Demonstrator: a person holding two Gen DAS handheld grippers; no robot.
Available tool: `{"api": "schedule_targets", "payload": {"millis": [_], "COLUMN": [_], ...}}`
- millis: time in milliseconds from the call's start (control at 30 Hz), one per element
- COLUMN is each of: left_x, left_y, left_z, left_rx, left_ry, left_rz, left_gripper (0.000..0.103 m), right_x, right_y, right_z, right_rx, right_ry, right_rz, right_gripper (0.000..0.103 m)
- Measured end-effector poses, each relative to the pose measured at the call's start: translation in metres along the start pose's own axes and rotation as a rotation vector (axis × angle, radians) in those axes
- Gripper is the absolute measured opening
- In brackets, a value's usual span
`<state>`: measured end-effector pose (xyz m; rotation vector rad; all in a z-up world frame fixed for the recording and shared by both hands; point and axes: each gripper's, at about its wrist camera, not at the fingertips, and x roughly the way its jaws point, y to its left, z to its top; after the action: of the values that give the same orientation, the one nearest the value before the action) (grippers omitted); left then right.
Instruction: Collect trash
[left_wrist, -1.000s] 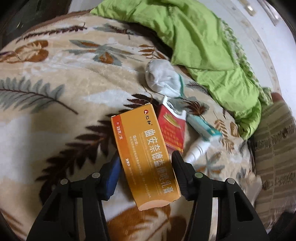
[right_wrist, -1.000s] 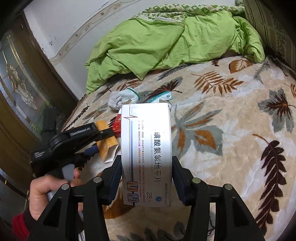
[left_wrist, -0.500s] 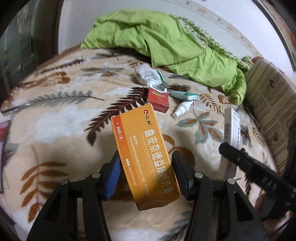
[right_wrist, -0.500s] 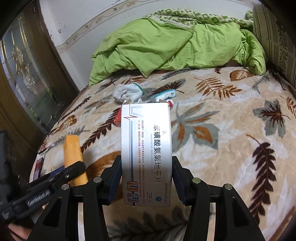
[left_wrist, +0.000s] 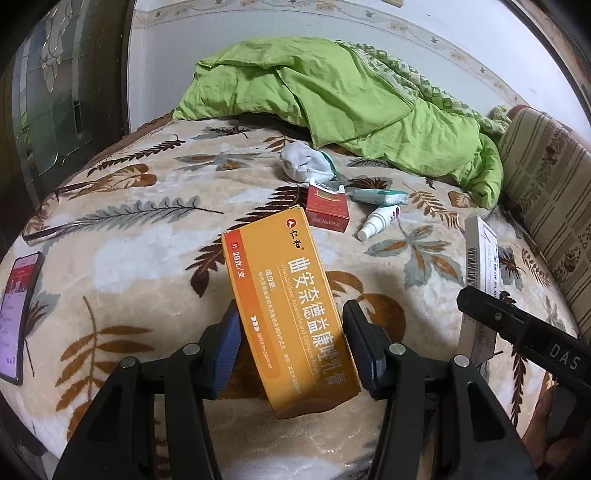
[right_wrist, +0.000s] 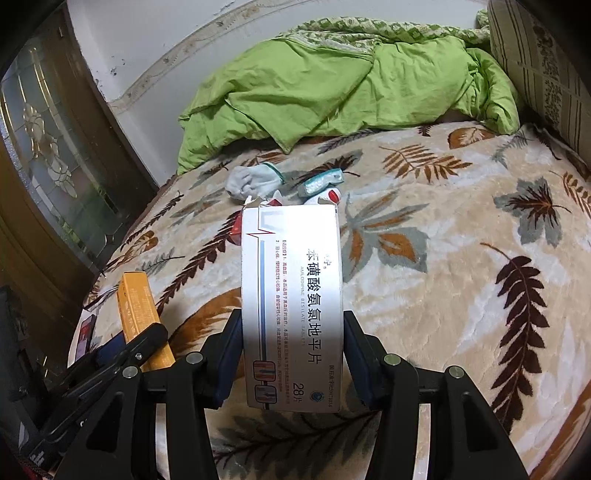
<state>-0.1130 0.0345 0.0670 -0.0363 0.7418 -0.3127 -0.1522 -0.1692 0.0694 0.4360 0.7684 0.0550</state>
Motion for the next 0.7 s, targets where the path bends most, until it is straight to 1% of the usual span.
{"api": "schedule_targets", "payload": {"millis": [700], "left_x": [-0.0003], "left_y": [-0.0024], "left_z": [0.0002], "left_rx": [0.002], "left_ry": [0.003], "left_rz": [-0.004], "left_gripper": [0.053], "right_x": [0.0016], "right_y": [0.005], "right_z": [-0.0007], "right_rx": [-0.019], "right_ry": [0.003], "right_rz": [0.007], "right_gripper": [0.055]}}
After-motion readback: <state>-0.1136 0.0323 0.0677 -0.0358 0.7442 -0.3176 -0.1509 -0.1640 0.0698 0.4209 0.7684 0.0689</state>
